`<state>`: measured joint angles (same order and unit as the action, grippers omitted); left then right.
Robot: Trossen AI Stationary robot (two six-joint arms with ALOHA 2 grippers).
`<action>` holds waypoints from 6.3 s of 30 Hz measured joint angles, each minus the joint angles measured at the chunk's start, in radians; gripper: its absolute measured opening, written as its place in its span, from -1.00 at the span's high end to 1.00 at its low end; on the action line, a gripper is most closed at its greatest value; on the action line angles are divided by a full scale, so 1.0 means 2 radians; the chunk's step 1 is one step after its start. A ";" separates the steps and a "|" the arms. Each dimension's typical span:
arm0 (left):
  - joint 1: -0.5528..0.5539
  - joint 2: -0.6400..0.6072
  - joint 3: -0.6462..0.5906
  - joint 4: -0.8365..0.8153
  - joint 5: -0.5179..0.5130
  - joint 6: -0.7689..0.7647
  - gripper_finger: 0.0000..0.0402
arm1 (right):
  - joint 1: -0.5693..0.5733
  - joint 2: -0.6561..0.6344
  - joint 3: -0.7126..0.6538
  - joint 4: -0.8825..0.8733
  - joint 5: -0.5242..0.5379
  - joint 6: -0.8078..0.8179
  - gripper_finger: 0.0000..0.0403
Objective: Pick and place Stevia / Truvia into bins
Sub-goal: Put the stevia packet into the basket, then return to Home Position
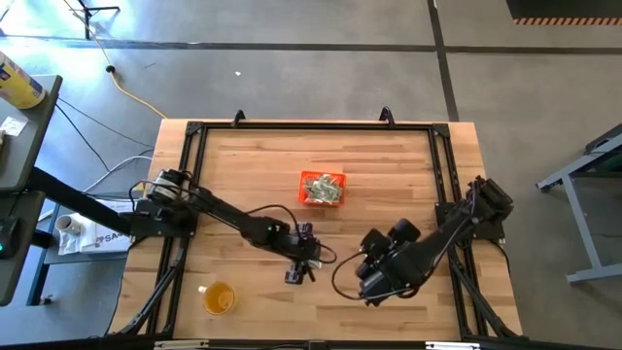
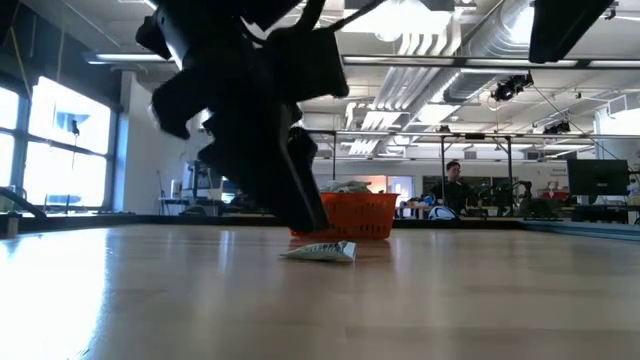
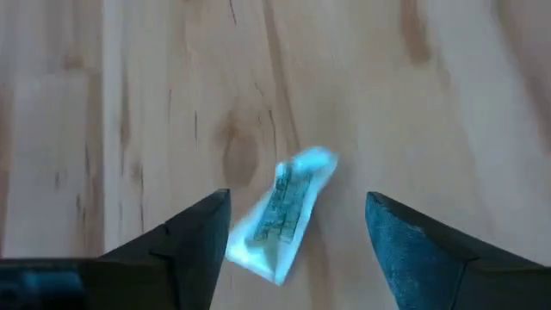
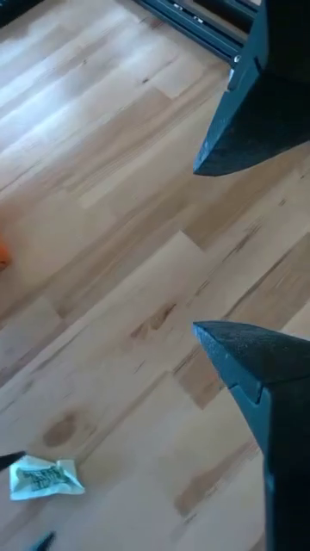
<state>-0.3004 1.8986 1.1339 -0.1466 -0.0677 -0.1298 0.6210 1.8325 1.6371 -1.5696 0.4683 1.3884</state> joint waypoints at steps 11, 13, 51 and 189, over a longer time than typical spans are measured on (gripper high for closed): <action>-0.002 0.022 0.003 -0.064 -0.024 0.059 0.71 | -0.007 0.004 -0.002 0.001 0.010 0.004 -0.39; 0.000 0.004 0.000 -0.115 -0.035 0.059 0.88 | -0.010 0.004 -0.002 0.001 0.011 0.004 -0.39; 0.155 -0.226 0.075 -0.403 0.107 -0.100 -0.08 | -0.042 0.004 -0.001 0.108 -0.003 -0.063 -0.39; 0.173 -0.946 -0.484 -0.084 0.038 0.010 -0.08 | -0.252 -0.766 -0.814 0.918 -0.284 -0.744 -0.39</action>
<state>0.0452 0.0071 0.1661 -0.3151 0.0081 -0.1093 0.1173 0.2995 0.0086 0.2668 -0.1001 -0.1003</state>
